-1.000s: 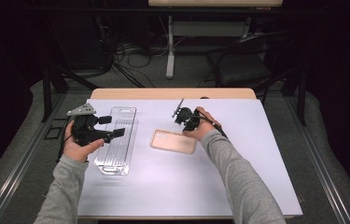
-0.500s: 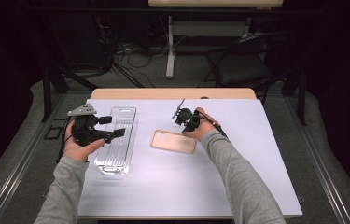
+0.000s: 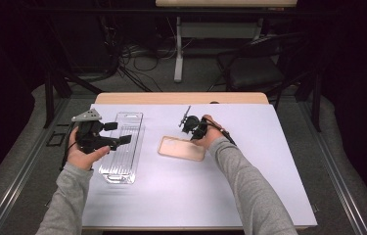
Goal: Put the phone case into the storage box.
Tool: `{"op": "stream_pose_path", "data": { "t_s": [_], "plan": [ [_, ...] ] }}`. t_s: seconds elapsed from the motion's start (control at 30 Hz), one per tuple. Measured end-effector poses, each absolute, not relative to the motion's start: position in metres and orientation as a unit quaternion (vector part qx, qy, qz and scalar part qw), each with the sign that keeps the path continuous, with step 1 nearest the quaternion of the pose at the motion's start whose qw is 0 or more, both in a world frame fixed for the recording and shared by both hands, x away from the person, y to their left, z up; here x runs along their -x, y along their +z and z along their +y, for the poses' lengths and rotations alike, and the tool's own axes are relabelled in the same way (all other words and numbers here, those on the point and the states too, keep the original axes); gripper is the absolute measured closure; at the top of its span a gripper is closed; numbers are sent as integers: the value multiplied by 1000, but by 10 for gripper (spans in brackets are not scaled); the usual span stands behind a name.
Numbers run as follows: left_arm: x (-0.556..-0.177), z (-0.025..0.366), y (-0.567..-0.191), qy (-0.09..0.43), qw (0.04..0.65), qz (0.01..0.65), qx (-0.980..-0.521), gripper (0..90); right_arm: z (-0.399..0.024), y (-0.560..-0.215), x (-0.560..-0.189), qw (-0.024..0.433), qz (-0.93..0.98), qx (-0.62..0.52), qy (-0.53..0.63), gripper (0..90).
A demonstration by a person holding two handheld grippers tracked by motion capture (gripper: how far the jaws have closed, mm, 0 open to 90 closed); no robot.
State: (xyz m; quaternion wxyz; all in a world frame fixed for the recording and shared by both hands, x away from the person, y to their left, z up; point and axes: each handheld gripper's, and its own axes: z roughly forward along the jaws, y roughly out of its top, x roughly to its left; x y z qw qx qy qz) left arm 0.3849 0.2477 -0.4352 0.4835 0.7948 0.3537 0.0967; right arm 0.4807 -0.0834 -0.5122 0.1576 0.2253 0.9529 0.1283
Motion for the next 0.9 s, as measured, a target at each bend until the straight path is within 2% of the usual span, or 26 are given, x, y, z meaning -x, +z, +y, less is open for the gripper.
{"op": "stream_pose_path", "data": {
  "t_s": [0.9],
  "plan": [
    [-386, 248, -437, 97, 481, 354, -796, 145, -86, -518, -483, 145, 960, -208, 119, 797]
  ]
}}
